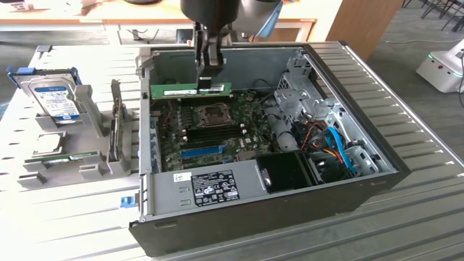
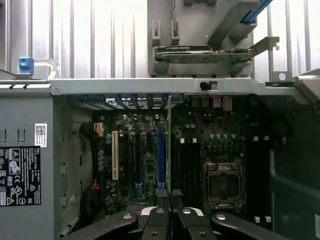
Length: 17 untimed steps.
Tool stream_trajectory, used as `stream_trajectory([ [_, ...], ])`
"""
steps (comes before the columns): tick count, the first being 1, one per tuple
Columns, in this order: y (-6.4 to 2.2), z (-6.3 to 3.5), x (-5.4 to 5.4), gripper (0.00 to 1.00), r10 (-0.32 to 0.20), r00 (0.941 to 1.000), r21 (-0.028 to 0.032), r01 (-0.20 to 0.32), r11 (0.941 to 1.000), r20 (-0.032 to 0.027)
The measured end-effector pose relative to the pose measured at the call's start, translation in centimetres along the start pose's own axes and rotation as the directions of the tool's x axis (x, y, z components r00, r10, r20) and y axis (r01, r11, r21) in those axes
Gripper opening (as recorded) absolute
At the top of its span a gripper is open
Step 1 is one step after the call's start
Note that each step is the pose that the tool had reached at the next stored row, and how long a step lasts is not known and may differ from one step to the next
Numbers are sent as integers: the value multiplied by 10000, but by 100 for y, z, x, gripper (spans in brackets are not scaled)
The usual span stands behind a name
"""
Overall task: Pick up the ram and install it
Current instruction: 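Pick up the ram and move it above insertion slot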
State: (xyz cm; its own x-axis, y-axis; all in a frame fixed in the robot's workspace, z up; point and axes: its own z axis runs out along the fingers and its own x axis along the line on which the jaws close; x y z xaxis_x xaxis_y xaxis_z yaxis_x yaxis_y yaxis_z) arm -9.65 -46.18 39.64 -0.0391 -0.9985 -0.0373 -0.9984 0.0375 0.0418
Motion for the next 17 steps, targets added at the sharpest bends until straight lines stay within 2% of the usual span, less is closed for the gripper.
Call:
stream_trajectory([
  [8,-226,-9,-9,12,2,10000,-24,-2,10000,0],
  [17,-419,-17,-16,12,2,10000,-34,-2,10000,-1],
])
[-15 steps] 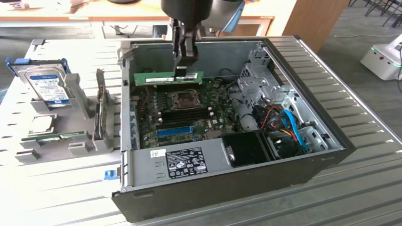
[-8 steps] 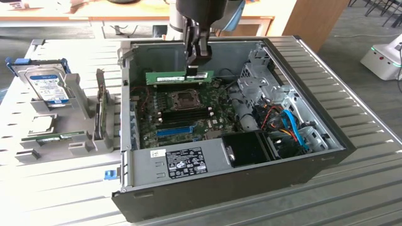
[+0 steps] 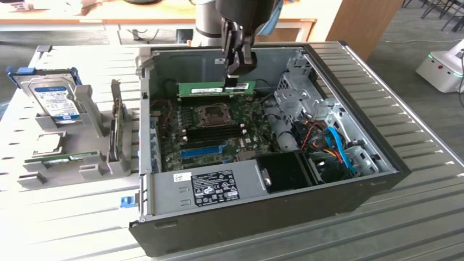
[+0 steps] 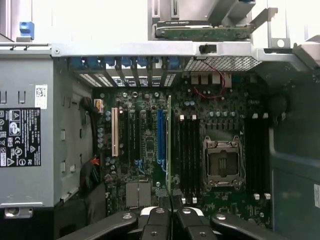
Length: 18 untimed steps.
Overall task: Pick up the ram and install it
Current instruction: 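Pick up the ram and move it above insertion slot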
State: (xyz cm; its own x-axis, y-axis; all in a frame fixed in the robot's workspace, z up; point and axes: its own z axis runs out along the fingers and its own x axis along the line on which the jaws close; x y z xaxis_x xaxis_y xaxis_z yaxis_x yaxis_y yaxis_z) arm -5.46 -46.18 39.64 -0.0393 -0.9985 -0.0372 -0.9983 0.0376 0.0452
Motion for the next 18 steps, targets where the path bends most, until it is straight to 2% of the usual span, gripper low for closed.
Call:
stream_trajectory([
  [3,-33,-2,-1,12,0,10000,0,0,10000,-1],
  [12,-36,-1,-4,12,0,10000,1,0,10000,1],
  [18,-33,3,-67,12,0,10000,0,0,10000,-1],
])
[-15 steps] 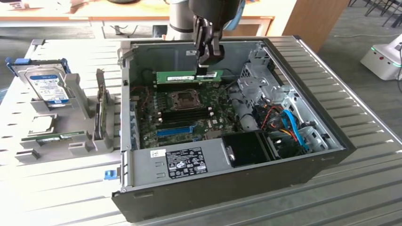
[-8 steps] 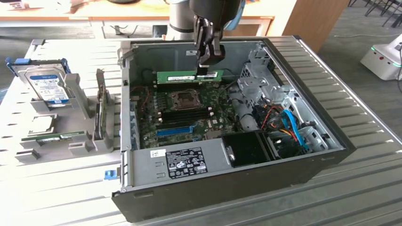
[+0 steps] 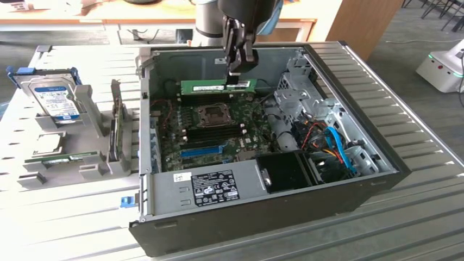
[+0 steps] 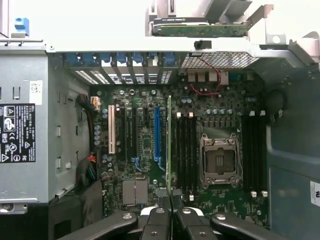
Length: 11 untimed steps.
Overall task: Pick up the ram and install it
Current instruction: 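Pick up the ram and move it above insertion slot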
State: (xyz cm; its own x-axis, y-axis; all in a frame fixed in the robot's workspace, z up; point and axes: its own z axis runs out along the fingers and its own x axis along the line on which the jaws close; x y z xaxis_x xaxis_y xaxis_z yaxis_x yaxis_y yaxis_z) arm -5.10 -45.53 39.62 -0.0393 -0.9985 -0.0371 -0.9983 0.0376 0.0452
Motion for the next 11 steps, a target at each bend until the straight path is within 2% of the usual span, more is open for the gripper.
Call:
stream_trajectory([
  [11,5,11,-138,12,0,10000,0,0,10000,0],
])
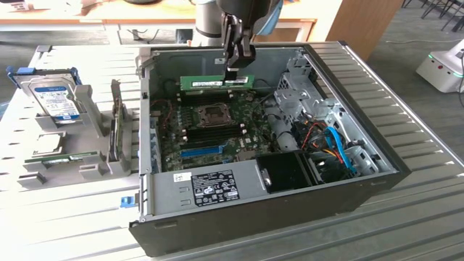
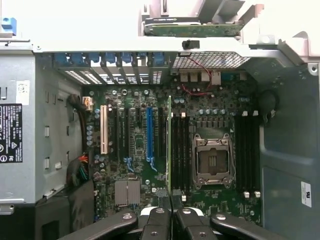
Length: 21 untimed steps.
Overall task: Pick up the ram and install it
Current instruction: 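Pick up the ram and move it above insertion slot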
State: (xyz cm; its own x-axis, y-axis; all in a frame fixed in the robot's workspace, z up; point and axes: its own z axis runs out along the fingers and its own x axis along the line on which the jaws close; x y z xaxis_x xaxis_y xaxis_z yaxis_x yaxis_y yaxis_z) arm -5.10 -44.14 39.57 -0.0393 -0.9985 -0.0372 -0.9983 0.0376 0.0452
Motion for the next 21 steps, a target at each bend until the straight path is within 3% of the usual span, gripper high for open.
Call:
stream_trajectory([
  [21,6,13,-184,12,-1,10000,0,1,10000,1],
])
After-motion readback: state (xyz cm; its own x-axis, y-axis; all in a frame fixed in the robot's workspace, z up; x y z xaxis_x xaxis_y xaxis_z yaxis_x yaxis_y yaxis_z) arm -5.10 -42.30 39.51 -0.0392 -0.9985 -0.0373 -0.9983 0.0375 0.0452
